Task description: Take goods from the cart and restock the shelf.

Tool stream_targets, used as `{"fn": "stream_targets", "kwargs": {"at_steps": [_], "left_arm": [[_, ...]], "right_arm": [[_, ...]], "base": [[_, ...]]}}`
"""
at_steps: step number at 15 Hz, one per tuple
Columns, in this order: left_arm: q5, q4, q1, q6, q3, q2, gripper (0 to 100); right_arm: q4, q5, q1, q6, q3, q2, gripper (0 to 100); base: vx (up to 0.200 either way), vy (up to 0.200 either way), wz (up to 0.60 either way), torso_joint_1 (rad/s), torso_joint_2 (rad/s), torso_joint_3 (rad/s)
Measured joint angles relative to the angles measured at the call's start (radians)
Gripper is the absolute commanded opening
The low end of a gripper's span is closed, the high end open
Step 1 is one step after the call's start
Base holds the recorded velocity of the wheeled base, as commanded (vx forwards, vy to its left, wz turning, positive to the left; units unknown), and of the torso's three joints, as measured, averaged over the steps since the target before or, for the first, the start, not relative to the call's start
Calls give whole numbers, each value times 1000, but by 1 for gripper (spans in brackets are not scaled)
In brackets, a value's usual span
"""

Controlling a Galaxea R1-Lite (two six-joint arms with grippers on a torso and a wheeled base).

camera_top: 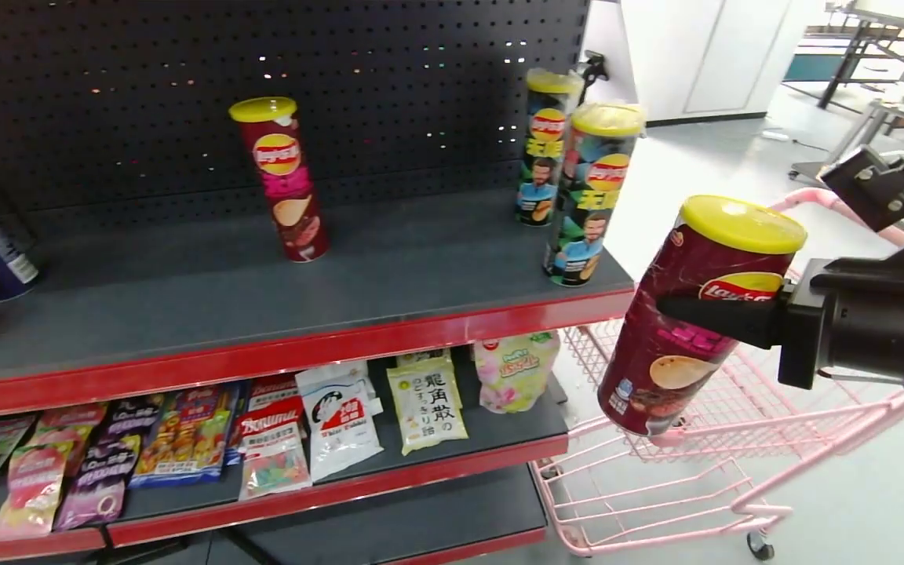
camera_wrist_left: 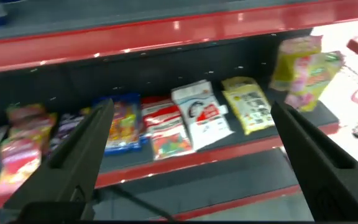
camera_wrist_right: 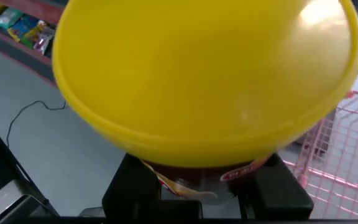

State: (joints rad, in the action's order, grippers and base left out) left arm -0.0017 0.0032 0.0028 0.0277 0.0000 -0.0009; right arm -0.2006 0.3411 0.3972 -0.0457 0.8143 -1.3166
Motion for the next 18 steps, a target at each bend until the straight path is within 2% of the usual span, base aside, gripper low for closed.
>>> {"fn": "stream_targets", "kwargs": {"at_steps": [1,5,8,17,18], "left_arm": [[0,0,0,0,0,0,100],[0,0,-1,0,0,0,100],[0,0,0,0,-1,0,100],[0,0,0,1,-1,0,100],[0,0,0,0,-1,0,100]], "right_arm": [[0,0,0,0,0,0,0],[-30,-3,-1,-28,-21,2,0],[-89,2,-3,-26,-60,14,0],[-155,7,-4,-43,-114,56,0],[-156,14,-3,-43,-117,58,0]], "base": [[0,0,600,-2,7,2],[0,0,0,0,0,0],[0,200,0,2,-1,4],[0,200,0,4,2,3],[0,0,0,0,0,0]]}}
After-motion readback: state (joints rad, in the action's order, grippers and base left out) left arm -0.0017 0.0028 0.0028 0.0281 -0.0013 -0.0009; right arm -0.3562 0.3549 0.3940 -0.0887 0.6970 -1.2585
